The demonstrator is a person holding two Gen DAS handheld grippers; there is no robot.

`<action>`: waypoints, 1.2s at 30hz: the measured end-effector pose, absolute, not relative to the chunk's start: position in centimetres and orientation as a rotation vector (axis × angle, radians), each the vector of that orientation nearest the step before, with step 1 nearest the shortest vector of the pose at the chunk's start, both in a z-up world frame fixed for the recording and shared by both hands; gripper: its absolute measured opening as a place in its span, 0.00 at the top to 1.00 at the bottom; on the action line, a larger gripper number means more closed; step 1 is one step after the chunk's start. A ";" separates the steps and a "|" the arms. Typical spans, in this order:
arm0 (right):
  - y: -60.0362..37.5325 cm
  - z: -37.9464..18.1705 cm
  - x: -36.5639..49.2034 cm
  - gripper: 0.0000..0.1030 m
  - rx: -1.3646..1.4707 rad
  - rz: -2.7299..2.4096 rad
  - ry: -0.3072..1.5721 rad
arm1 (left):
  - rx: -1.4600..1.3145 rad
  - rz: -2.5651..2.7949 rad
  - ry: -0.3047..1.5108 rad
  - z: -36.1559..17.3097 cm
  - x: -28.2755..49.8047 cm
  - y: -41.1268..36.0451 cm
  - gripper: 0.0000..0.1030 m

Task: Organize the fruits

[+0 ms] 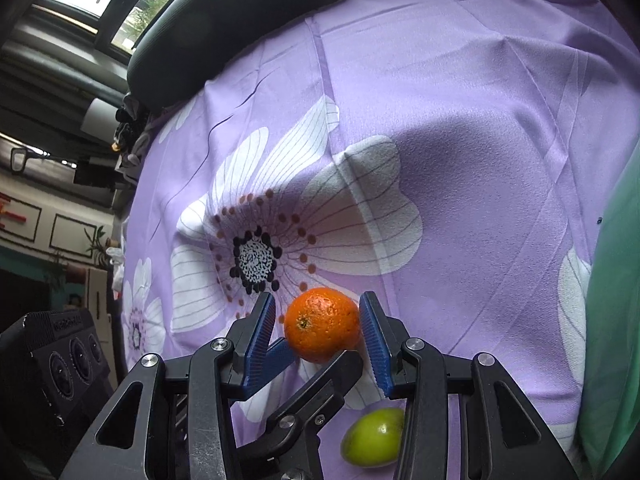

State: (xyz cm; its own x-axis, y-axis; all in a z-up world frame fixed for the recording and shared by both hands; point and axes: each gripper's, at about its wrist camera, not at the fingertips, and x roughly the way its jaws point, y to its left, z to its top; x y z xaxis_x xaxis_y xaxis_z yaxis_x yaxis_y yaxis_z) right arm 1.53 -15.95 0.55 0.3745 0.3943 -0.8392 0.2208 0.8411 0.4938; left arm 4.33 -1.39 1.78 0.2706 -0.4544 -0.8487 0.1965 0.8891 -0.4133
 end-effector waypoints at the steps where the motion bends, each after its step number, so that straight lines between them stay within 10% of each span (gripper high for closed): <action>1: -16.0 0.4 1.5 0.56 0.601 0.122 1.207 | -0.252 -0.452 1.223 1.7 4.3 -1.4 0.57; 36: -27.0 10.4 -10.4 0.56 0.581 -0.172 0.832 | -0.125 -0.894 0.889 9.8 -4.0 -15.1 0.63</action>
State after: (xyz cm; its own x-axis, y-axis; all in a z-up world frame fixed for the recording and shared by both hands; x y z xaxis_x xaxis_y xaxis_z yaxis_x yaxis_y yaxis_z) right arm -10.44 -26.98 10.38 0.6696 0.0779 -0.7386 0.3642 0.8323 0.4180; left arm -4.05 -15.08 9.78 0.3064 -0.7218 -0.6206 0.6248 0.6444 -0.4409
